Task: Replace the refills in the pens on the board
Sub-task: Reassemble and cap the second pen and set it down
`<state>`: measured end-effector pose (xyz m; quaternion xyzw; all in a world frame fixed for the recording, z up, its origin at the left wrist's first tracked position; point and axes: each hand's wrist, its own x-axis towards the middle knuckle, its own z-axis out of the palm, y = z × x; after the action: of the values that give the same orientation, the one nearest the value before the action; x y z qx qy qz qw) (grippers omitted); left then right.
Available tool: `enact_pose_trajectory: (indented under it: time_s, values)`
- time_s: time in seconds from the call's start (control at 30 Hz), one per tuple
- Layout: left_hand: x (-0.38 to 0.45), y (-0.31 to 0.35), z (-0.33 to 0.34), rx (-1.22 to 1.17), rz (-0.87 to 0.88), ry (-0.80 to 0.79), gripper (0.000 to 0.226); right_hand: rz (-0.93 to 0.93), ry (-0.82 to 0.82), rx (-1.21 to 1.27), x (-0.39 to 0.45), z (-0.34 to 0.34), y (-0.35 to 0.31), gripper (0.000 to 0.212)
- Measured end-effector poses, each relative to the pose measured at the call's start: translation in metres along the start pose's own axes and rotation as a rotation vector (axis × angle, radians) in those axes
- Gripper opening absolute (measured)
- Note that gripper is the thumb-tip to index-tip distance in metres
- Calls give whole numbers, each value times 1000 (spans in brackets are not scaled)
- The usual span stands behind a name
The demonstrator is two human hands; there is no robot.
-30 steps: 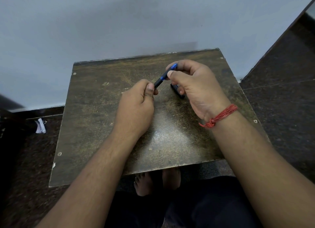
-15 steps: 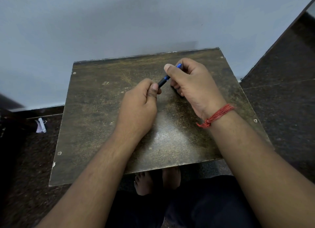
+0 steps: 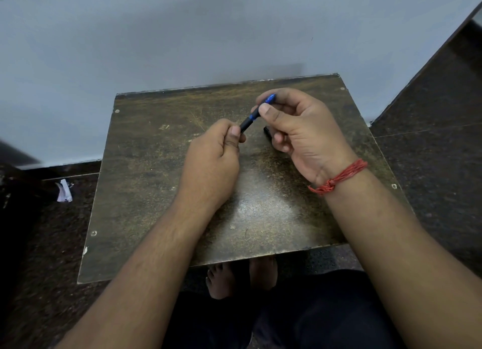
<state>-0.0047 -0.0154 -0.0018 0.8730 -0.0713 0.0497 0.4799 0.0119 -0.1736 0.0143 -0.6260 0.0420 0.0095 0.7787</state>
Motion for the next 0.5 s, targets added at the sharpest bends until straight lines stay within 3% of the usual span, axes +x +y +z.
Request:
enact_pose_trajectory:
  time_s: [0.27,0.5]
  values:
    - [-1,1,1,2,6,-10,26,37,87,-44,-1,4,1,19]
    - [1,0,1,-9,9,0,25,31,-33,37,-3,-2,-1,17]
